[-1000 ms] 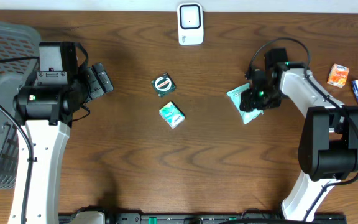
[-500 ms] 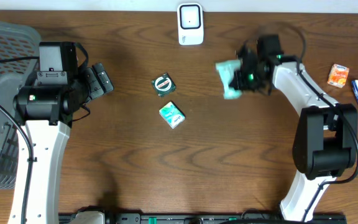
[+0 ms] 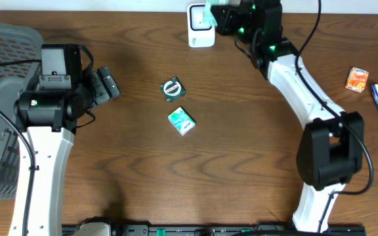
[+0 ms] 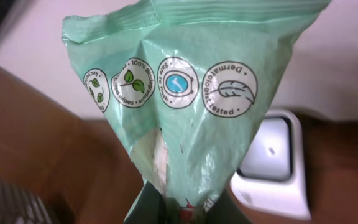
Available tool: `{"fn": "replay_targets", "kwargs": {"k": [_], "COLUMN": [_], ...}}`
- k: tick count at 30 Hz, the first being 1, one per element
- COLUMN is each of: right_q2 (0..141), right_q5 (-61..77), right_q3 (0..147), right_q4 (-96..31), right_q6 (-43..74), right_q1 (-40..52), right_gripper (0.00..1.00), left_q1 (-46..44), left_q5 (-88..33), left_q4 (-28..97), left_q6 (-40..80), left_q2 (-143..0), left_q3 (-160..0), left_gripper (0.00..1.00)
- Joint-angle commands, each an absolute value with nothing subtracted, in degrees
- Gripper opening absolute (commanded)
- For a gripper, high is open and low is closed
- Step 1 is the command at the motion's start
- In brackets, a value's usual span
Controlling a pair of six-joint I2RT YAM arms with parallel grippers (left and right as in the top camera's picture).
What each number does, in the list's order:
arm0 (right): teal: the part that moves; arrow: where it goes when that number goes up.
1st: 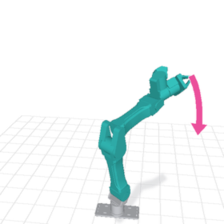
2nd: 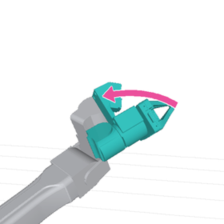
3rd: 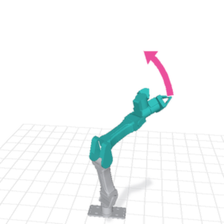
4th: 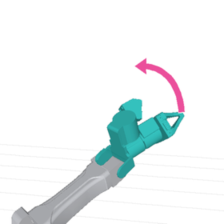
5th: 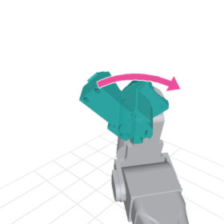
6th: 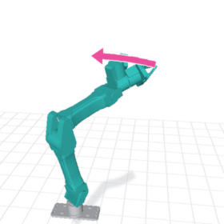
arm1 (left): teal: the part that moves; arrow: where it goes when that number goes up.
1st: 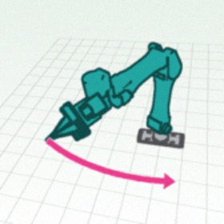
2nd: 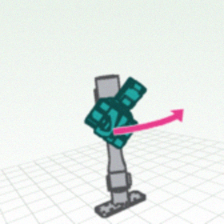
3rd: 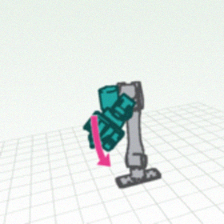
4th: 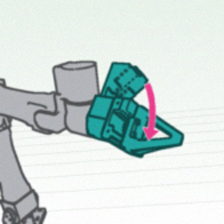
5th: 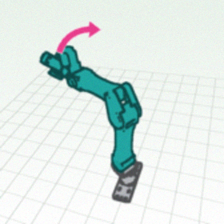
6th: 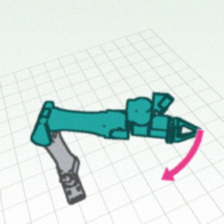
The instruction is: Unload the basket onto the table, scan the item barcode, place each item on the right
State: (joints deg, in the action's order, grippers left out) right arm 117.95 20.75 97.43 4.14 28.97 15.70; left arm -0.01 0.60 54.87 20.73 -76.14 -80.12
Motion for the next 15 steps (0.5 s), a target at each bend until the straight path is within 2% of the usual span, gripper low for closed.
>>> {"fn": "replay_targets", "kwargs": {"k": [1, 9, 15], "right_q2": [123.9, 139.1, 140.7], "right_q5": [19.8, 19.3, 15.3], "right_q3": [103.4, 122.2, 123.5], "right_q4": [3.6, -7.5, -11.9], "right_q6": [34.3, 31.6, 27.6], "right_q1": [16.4, 17.0, 17.0], "right_gripper": [0.01, 0.01, 0.01], "left_q1": [0.3, 0.3, 0.3], "left_q5": [1.6, 1.6, 1.6], "left_q4": [54.8, 54.8, 54.8], "left_q6": [20.4, 20.4, 20.4], "left_q2": [-76.2, -76.2, -76.2], "left_q3": [-80.1, -80.1, -80.1], "left_gripper": [0.98, 0.98, 0.98]}}
